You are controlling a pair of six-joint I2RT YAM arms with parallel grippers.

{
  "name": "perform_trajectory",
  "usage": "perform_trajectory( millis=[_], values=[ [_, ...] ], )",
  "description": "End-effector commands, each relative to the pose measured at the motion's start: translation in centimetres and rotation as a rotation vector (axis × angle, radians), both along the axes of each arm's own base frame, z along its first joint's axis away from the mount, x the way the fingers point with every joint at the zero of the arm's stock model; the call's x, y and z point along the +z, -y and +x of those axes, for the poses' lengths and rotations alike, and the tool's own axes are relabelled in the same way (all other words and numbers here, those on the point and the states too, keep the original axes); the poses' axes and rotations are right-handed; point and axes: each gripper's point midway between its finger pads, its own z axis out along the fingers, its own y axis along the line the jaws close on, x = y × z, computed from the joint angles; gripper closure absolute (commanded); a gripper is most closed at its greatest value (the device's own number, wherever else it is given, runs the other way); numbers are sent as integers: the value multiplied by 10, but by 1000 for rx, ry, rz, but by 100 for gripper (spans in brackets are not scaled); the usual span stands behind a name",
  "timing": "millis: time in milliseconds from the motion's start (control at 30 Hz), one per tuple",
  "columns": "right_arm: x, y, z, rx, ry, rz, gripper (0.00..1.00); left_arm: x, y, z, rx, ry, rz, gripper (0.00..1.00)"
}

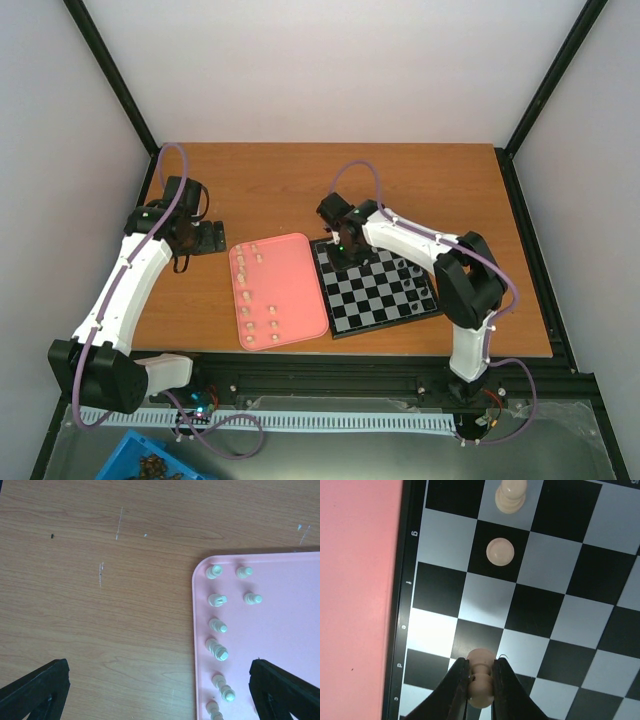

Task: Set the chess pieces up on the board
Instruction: Place the chess piece on the chessboard.

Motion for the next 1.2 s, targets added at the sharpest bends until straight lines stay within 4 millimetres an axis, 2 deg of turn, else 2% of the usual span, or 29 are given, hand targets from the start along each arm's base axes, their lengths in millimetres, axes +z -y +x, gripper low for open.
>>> perform_trajectory(
  millis=[0,400,1167],
  values=[
    [-10,-5,11,-21,16,4,97,7,0,1,4,28,-8,0],
    [-19,-18,24,-14,15,12,97,7,-1,1,6,27,-3,0],
    [-35,-10,25,-14,-6,-60,95,7,0,2,-1,28,-8,0]
  ],
)
